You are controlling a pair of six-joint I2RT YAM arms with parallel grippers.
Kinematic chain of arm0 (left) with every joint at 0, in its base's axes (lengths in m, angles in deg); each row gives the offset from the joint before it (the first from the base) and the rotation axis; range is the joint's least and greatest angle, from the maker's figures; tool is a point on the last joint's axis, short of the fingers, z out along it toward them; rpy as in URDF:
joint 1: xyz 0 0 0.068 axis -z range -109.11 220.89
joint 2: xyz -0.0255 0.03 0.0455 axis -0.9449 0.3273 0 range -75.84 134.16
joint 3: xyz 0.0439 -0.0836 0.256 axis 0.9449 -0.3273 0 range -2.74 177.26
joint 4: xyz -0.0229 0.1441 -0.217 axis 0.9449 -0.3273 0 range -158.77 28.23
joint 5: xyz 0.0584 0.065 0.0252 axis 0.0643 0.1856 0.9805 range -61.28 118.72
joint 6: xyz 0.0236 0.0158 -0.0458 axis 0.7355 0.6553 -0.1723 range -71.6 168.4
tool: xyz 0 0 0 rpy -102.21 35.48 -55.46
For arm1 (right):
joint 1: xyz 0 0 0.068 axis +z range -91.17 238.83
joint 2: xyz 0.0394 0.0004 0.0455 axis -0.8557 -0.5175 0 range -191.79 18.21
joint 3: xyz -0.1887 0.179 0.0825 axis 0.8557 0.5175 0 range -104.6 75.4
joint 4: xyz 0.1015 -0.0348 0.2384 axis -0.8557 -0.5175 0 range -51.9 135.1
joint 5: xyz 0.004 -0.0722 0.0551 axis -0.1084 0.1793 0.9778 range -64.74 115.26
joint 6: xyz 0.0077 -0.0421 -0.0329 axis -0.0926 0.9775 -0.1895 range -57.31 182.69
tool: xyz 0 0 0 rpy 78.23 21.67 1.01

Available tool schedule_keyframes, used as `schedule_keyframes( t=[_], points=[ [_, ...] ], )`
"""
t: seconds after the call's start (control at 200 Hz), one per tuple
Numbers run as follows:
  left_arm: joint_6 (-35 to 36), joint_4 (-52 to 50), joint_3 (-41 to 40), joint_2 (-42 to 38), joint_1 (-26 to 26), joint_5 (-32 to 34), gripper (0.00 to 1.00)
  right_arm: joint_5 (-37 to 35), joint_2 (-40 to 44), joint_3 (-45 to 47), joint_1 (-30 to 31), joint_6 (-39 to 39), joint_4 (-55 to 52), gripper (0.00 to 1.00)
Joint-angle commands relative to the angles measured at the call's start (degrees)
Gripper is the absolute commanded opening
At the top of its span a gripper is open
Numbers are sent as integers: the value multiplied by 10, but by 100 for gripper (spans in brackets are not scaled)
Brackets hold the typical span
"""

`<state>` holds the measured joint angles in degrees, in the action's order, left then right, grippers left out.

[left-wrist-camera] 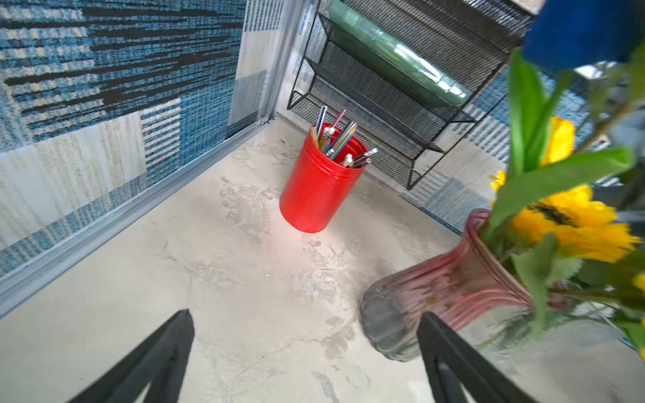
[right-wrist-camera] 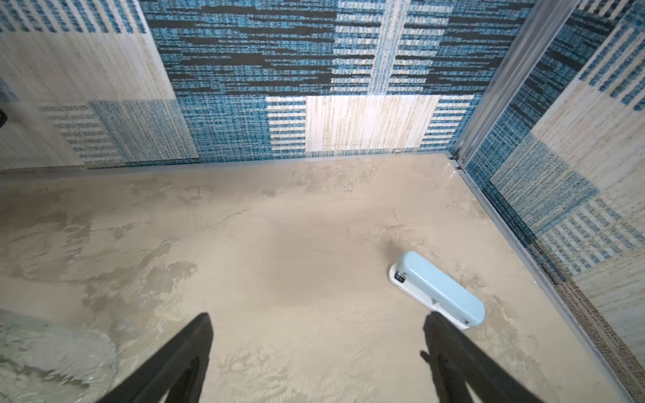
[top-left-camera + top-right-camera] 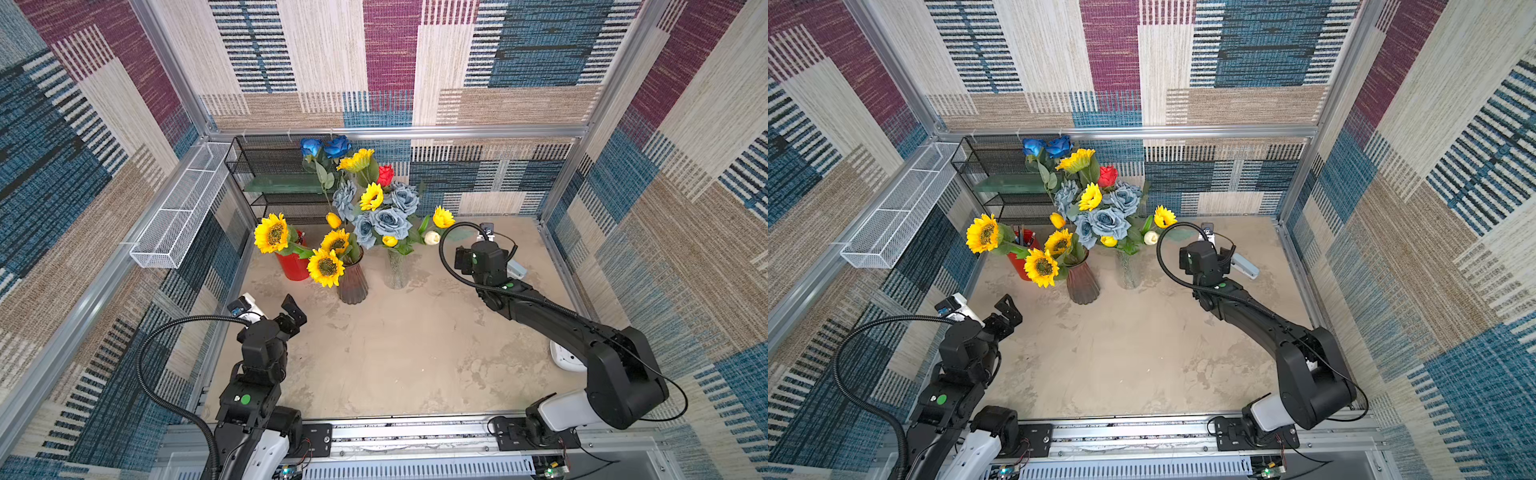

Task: Pick out yellow flowers from the vase
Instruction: Pick up the flower from the vase.

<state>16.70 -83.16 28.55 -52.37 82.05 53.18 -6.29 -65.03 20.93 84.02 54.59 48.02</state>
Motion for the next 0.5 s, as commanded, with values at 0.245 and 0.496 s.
schedule_keyframes(
  t=[0.245, 0.496],
  points=[
    [72, 57, 20, 1, 4, -97, 99, 1, 99, 23, 20, -30, -45, 100],
    [130, 139, 86, 74, 4, -100, 99, 18, 190, 93, 23, -32, 4, 99]
  ],
)
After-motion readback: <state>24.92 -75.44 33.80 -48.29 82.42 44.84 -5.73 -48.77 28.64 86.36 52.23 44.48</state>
